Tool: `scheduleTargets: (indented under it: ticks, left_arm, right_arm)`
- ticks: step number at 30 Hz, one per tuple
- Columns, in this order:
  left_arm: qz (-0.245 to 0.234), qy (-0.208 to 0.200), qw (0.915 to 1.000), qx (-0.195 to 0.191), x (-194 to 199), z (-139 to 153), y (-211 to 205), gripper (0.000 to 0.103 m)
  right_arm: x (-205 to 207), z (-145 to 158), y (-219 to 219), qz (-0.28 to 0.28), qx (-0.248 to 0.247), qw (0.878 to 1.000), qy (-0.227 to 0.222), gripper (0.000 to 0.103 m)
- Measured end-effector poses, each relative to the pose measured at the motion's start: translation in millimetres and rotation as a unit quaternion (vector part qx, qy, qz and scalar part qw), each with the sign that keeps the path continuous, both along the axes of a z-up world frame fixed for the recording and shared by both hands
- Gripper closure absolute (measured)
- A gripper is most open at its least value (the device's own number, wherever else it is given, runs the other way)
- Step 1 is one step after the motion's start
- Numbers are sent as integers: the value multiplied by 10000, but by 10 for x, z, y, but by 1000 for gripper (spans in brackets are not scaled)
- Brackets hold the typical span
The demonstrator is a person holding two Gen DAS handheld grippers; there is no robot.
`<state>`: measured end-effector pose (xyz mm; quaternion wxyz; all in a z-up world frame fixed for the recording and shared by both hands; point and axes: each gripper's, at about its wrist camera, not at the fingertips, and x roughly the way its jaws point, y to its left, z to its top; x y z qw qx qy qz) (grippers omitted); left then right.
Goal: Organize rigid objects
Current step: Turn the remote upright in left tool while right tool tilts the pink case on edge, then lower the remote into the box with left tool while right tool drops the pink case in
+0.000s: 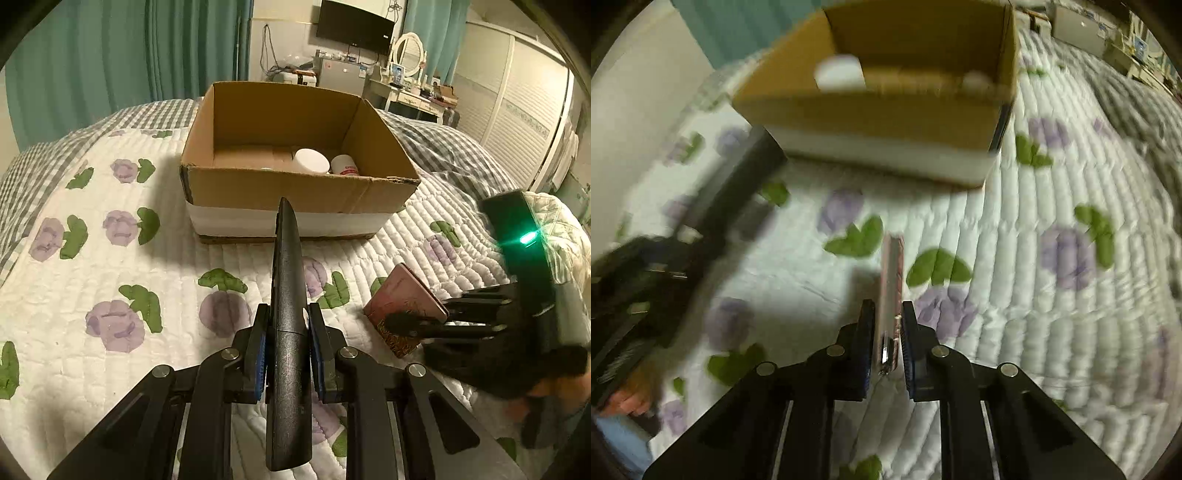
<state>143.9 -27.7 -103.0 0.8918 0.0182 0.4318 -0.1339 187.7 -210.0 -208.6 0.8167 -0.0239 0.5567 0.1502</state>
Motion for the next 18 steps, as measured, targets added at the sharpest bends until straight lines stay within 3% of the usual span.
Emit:
scheduleTargets:
  ticks: [3,7,13,18]
  left_arm:
    - [3,51,10000,11,8,-2,-9,83]
    - [-80,-20,10000,-1,-4,130,-45,83]
    - [13,-354,9993,-79,-14,516,-48,83]
    - [46,-664,9978,16,139,886,-107,83]
  right_arm:
    - [-2,27,66,-154,-48,9995,-270,93]
    - [-90,196,226,86,-273,9981,-551,93]
    - [-254,745,232,122,-272,9919,-1234,94]
    - [-53,1308,163,176,-202,9846,-1725,94]
